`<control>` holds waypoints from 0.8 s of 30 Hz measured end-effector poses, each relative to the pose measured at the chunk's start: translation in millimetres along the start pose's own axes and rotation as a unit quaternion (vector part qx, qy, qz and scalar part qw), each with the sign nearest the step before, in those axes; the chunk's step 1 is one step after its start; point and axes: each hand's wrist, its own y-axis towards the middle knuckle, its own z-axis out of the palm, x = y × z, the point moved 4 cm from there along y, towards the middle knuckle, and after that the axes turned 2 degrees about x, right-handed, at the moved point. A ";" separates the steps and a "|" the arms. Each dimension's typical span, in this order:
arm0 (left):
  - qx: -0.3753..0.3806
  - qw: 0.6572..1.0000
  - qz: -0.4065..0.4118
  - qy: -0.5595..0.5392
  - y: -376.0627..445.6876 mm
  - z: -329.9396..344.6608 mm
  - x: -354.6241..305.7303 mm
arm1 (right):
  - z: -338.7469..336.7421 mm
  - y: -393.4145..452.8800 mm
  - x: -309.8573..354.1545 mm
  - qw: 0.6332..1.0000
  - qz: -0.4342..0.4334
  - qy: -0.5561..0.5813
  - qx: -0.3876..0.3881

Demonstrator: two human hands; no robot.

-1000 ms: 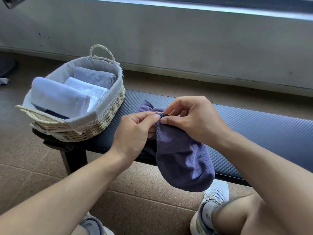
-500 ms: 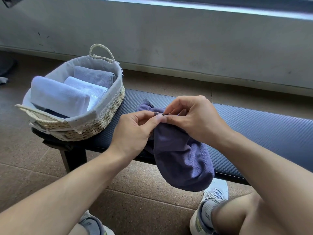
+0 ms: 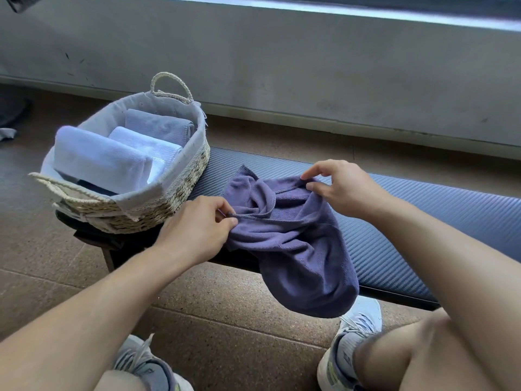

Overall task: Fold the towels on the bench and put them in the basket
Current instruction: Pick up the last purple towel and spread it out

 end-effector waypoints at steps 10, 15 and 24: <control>0.004 0.999 0.010 0.040 -8.3 -6.4 -5.5 | 12.8 15.6 -7.4 0.993 0.003 -0.120 0.007; -0.032 0.999 0.027 0.005 -9.1 -10.6 -6.3 | 8.4 19.5 -13.1 0.998 0.064 -0.004 -0.013; -0.028 0.995 0.086 -0.049 -12.6 -9.7 -16.5 | 10.4 4.1 -8.8 0.991 0.018 -0.005 0.130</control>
